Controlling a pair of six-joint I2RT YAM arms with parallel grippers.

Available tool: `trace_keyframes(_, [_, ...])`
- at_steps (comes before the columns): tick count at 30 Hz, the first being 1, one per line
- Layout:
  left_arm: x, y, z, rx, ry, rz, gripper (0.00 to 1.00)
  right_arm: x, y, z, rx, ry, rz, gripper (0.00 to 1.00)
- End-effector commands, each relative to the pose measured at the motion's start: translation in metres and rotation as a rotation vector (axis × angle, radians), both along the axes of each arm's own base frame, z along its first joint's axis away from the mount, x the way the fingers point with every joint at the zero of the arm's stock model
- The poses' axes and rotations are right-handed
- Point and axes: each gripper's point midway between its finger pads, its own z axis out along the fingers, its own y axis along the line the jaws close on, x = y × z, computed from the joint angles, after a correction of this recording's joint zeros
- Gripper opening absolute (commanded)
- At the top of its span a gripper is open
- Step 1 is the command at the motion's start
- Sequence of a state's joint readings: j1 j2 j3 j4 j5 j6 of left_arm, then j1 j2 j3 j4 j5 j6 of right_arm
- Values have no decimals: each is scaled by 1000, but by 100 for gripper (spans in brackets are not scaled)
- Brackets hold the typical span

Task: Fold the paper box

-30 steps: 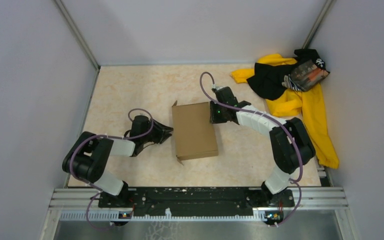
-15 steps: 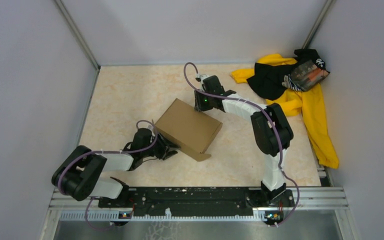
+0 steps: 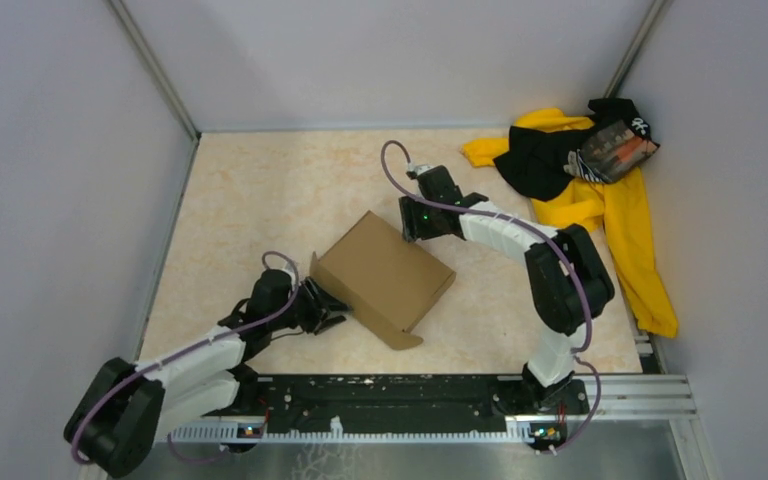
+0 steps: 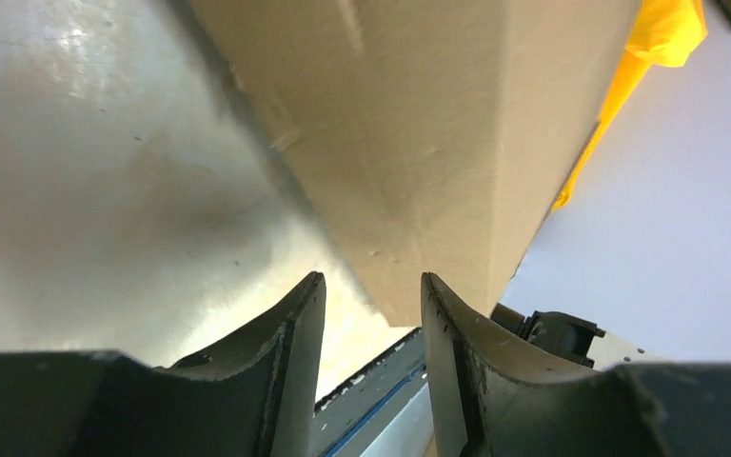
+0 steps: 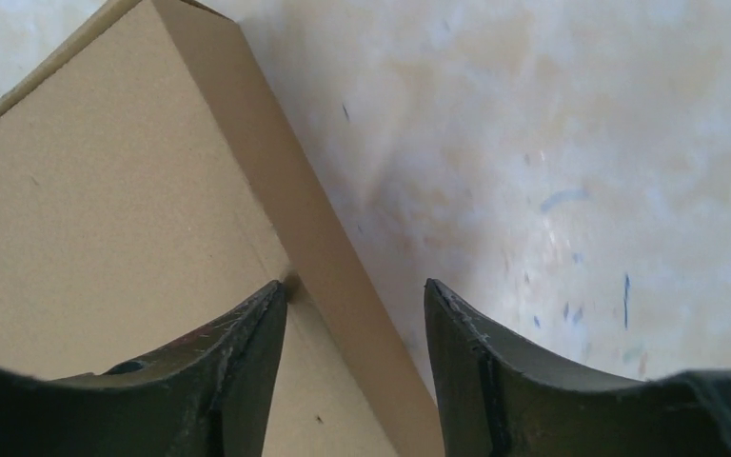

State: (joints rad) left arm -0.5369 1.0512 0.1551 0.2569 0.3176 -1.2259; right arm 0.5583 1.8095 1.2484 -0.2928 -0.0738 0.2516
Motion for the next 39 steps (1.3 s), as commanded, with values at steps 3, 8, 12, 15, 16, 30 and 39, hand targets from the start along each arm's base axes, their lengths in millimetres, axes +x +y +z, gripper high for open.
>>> trace_keyframes(3, [-5, 22, 26, 128, -93, -3, 54, -34, -34, 36, 14, -25, -94, 61])
trace_keyframes(8, [6, 37, 61, 165, -203, 46, 64, -50, -54, 44, 1, -35, -145, 67])
trace_keyframes(12, [26, 45, 65, 163, -219, 45, 64, -72, -66, 51, 26, -14, -185, 68])
trace_keyframes(15, [55, 55, 71, 190, -229, 32, 64, -95, -72, 57, 100, 5, -226, 68])
trace_keyframes(16, [70, 59, 83, 212, -259, 38, 64, -106, -71, 63, 151, 7, -229, 68])
trace_keyframes(30, [185, 61, 113, 130, -357, -79, 63, -160, -53, 39, 502, 148, -288, 66])
trace_keyframes(39, [161, 50, 50, 72, -307, -139, 63, -162, -31, 31, 662, 176, -249, 66])
